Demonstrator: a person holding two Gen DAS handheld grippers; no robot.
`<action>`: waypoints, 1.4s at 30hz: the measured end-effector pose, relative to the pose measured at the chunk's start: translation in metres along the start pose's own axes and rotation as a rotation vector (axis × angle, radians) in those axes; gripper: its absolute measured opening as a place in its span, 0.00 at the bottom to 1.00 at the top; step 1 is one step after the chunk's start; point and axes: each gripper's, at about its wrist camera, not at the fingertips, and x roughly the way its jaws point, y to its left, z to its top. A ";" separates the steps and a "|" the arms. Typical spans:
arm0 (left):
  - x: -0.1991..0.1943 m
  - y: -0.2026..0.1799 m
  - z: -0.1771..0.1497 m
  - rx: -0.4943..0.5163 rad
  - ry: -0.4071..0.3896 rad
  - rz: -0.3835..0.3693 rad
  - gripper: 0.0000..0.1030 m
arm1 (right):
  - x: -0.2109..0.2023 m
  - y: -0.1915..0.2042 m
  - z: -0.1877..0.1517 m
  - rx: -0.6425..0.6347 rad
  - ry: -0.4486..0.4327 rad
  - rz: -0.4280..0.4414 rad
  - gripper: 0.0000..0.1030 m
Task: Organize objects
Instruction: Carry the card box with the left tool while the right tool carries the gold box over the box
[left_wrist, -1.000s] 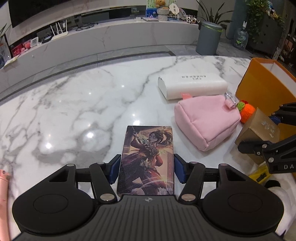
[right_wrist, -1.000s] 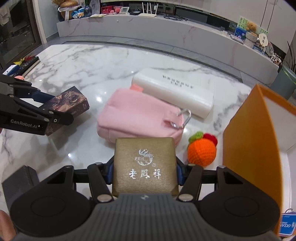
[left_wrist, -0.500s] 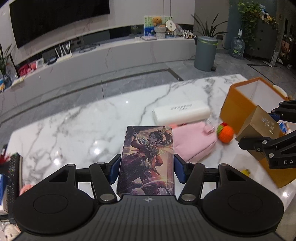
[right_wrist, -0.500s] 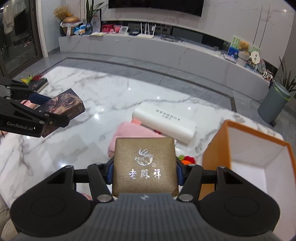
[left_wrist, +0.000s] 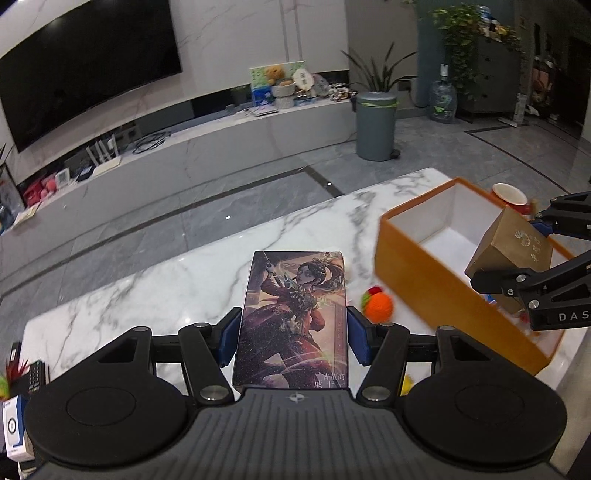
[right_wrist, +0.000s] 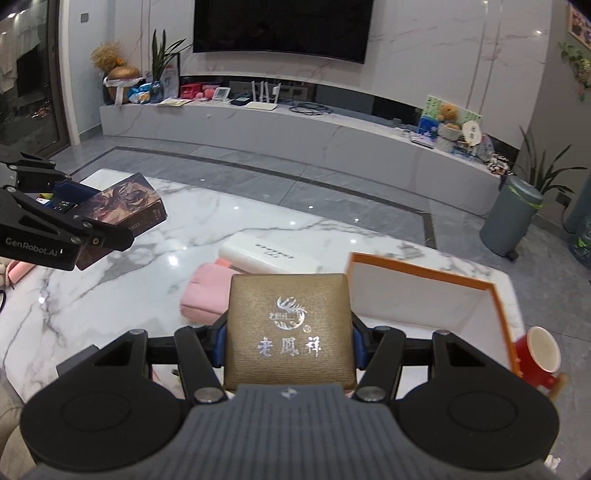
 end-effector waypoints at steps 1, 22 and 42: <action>0.000 -0.006 0.003 0.008 -0.002 -0.005 0.65 | -0.004 -0.005 -0.002 0.004 -0.002 -0.006 0.59; 0.050 -0.125 0.047 0.126 -0.012 -0.141 0.65 | -0.019 -0.115 -0.044 0.097 0.011 -0.112 0.59; 0.147 -0.176 0.075 0.141 0.106 -0.185 0.65 | 0.067 -0.156 -0.069 0.048 0.080 -0.104 0.59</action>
